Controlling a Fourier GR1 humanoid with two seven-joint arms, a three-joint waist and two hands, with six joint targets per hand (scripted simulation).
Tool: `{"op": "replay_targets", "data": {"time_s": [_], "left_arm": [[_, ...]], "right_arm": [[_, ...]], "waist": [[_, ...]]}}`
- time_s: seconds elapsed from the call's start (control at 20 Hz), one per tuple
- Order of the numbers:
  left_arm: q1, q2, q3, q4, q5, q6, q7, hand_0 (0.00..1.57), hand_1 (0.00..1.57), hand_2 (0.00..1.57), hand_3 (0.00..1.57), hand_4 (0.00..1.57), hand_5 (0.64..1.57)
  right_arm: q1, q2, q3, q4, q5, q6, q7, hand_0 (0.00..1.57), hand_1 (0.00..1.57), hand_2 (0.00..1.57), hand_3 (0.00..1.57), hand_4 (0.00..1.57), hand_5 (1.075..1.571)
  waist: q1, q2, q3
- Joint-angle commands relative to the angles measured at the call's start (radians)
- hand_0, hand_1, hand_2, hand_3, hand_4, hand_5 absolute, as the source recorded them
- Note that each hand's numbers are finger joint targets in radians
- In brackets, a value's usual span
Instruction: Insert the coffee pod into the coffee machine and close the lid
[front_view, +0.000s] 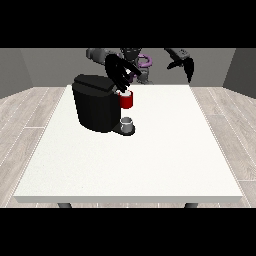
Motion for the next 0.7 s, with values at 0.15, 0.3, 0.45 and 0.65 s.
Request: {"op": "replay_targets", "data": {"time_s": [0.15, 0.3, 0.45, 0.65], "left_arm": [[-0.054, 0.001, -0.006, 0.001, 0.026, -0.034, 0.020, 0.00, 0.00, 0.00, 0.00, 0.38, 1.571], [-0.086, -0.005, -0.016, 0.018, 0.028, -0.044, 0.005, 0.00, 0.00, 0.00, 0.00, 0.25, 1.571], [-0.095, -0.013, -0.042, 0.013, 0.008, -0.044, -0.006, 0.00, 0.00, 0.00, 0.00, 0.20, 1.571], [-0.131, -0.020, -0.051, 0.009, -0.001, -0.034, 0.004, 0.00, 0.00, 0.00, 0.00, 0.30, 1.571]], "right_arm": [[-0.102, 0.064, 0.035, -0.083, -0.024, 0.032, -0.118, 0.00, 0.00, 0.00, 0.00, 0.00, 1.571], [-0.141, 0.056, 0.040, -0.092, 0.005, 0.028, -0.082, 0.00, 0.00, 0.00, 0.00, 0.00, 1.571], [-0.158, 0.033, -0.008, -0.090, -0.012, 0.012, -0.086, 0.00, 0.00, 0.00, 0.00, 0.00, 1.571], [-0.188, 0.085, 0.013, -0.068, -0.010, -0.004, -0.139, 0.00, 0.00, 0.00, 0.00, 0.00, 1.571]], "waist": [[0.139, 0.035, -0.0346], [0.186, 0.071, -0.0364], [0.218, 0.101, -0.0350], [0.194, 0.134, -0.0363]]}}
